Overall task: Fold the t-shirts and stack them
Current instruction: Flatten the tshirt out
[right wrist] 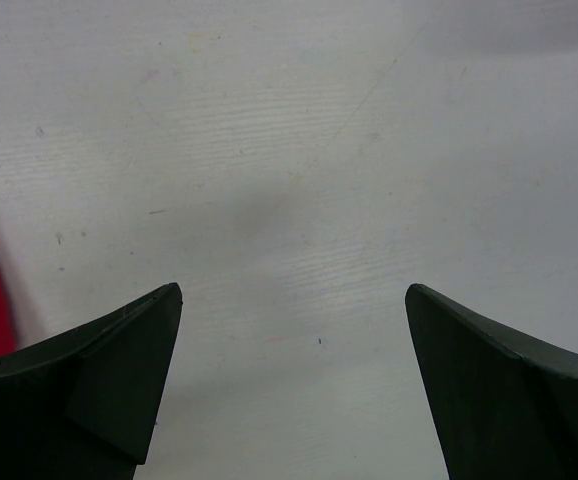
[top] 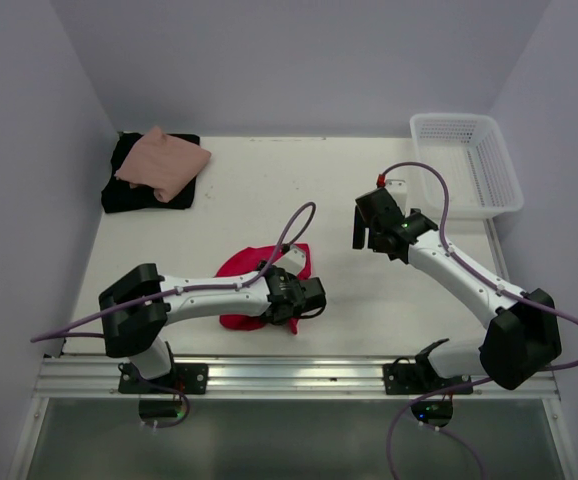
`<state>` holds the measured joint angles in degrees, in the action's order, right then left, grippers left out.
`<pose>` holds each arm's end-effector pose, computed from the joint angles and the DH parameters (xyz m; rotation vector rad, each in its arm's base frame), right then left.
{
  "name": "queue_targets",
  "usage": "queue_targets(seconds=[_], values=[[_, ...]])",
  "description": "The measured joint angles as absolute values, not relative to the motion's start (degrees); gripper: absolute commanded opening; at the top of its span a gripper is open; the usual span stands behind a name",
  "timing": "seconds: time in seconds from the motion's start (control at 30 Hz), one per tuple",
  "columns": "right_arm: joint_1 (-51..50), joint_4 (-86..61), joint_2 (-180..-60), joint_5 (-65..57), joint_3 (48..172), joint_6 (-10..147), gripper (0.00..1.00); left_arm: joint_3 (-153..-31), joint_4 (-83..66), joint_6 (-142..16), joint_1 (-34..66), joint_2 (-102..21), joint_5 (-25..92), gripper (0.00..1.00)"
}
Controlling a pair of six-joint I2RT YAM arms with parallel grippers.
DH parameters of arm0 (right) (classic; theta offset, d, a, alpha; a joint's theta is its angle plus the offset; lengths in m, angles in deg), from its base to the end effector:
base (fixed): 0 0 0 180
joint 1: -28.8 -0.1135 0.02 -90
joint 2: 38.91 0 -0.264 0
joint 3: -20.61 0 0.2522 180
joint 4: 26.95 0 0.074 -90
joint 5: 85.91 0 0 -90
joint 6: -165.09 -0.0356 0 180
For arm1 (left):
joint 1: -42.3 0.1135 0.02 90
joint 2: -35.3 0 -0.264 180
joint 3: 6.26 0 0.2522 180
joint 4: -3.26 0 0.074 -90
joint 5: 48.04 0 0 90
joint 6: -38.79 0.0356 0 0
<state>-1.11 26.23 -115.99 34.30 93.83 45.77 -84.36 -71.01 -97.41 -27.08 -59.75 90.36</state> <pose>0.2426 0.1189 0.2659 0.1781 2.3857 -0.2110 0.1244 -0.2549 0.2053 0.4877 2.3214 0.5896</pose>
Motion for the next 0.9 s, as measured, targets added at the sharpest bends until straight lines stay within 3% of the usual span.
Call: queue_targets(seconds=[0.07,0.17,0.7,0.9], values=[[-1.11,26.18,-115.99,34.30,93.83,45.77,0.98,-84.16,-70.95,-97.67,-27.11,-59.75,90.21,0.28],[-1.11,26.14,-115.99,34.30,93.59,45.77,0.98,-82.69,-70.73,-98.19,-27.13,-59.79,90.10,0.22],[-1.11,26.16,-116.14,33.82,93.15,45.75,0.98,-79.13,-70.84,-100.75,-27.13,-61.25,89.23,0.34],[-1.11,26.18,-116.14,33.17,93.15,45.75,0.98,-79.02,-71.73,-102.26,-27.13,-61.25,89.08,0.34]])
